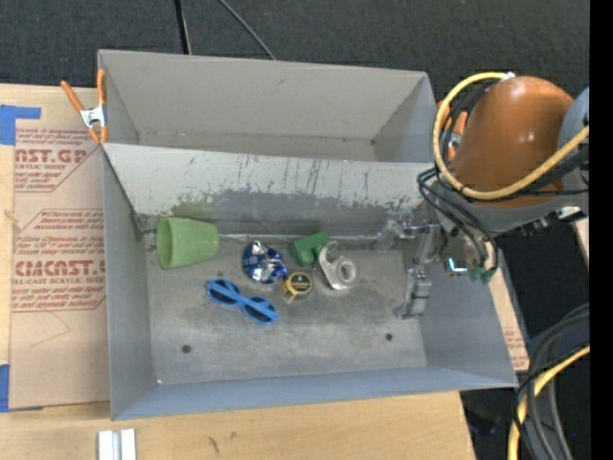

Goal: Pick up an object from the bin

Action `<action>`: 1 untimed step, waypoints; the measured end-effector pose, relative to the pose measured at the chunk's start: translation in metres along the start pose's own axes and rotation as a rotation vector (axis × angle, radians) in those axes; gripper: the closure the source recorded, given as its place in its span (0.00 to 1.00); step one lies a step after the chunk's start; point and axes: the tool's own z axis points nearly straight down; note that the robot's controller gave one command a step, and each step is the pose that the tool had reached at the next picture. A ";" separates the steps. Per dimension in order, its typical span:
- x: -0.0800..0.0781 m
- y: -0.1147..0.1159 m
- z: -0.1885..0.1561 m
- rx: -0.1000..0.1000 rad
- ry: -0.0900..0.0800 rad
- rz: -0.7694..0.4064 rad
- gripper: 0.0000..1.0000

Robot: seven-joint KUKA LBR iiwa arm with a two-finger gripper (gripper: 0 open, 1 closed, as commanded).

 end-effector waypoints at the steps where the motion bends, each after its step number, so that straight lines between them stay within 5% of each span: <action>1: -0.060 0.016 0.163 -0.001 -0.006 0.170 0.00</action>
Offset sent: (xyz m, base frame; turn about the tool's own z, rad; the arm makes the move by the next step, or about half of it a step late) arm 0.0595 0.0150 -0.1594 0.1711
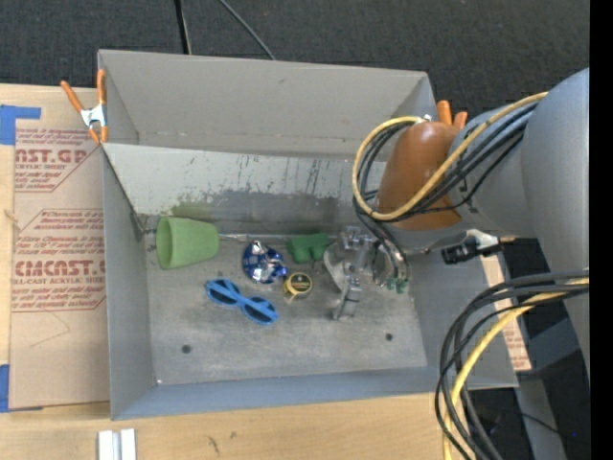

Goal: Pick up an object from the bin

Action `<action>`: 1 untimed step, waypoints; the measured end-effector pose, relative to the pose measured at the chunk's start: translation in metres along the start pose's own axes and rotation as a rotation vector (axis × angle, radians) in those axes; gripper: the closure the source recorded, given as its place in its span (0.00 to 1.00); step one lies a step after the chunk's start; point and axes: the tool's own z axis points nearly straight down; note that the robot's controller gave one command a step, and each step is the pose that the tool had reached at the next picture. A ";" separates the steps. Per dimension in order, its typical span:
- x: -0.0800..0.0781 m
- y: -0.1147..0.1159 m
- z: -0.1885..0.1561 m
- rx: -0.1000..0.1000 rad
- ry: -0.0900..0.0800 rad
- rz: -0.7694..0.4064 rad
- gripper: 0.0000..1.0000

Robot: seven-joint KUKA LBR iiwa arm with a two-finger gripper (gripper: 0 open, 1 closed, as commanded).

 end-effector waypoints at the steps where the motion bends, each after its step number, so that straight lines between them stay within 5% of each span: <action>1: -0.021 -0.020 -0.035 0.002 -0.006 -0.346 0.00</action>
Offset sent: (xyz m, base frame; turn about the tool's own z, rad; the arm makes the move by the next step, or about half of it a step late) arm 0.0156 -0.0225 0.0340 -0.3454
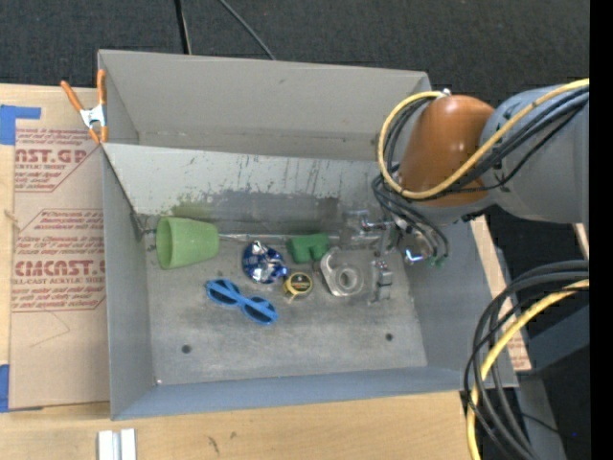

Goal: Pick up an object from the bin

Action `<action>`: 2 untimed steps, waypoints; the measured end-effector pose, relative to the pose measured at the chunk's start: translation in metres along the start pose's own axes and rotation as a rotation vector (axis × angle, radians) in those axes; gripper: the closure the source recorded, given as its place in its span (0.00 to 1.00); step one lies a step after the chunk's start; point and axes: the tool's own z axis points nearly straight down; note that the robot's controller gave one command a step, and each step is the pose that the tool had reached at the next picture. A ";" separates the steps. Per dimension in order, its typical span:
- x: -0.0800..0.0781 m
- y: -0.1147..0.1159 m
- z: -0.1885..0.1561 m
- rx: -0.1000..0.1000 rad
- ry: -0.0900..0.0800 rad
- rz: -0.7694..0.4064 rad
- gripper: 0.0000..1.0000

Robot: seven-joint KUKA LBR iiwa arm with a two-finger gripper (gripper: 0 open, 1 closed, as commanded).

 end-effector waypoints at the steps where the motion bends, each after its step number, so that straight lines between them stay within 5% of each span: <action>1: 0.000 0.014 0.001 -0.003 0.004 0.027 0.00; 2: 0.004 0.017 0.032 -0.003 0.006 0.184 0.00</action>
Offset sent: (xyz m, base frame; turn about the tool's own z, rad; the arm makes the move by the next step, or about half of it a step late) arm -0.0023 0.0119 -0.0008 0.0278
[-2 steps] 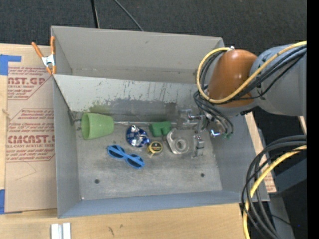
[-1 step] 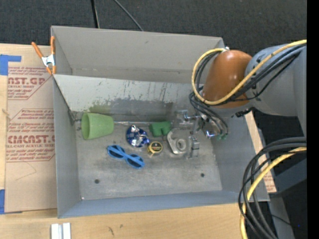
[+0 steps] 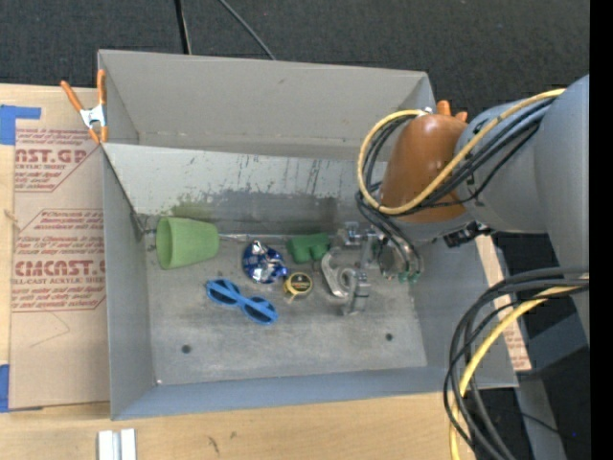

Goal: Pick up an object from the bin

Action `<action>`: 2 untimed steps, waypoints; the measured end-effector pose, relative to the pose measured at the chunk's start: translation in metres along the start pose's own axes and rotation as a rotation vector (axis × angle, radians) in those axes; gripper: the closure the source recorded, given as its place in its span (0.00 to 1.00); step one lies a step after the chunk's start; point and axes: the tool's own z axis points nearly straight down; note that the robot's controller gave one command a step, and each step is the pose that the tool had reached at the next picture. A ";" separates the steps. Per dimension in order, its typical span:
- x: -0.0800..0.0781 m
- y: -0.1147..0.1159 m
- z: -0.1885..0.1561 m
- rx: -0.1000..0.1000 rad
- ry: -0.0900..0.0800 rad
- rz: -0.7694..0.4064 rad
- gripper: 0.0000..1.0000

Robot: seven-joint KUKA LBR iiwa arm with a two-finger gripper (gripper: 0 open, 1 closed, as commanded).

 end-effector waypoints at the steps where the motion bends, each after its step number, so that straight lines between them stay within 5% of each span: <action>1: 0.000 0.000 0.000 0.001 -0.002 0.000 0.00; 2: 0.000 0.000 0.000 0.002 -0.001 -0.001 1.00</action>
Offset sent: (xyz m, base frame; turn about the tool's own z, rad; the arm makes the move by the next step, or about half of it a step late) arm 0.0000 0.0000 0.0000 0.0000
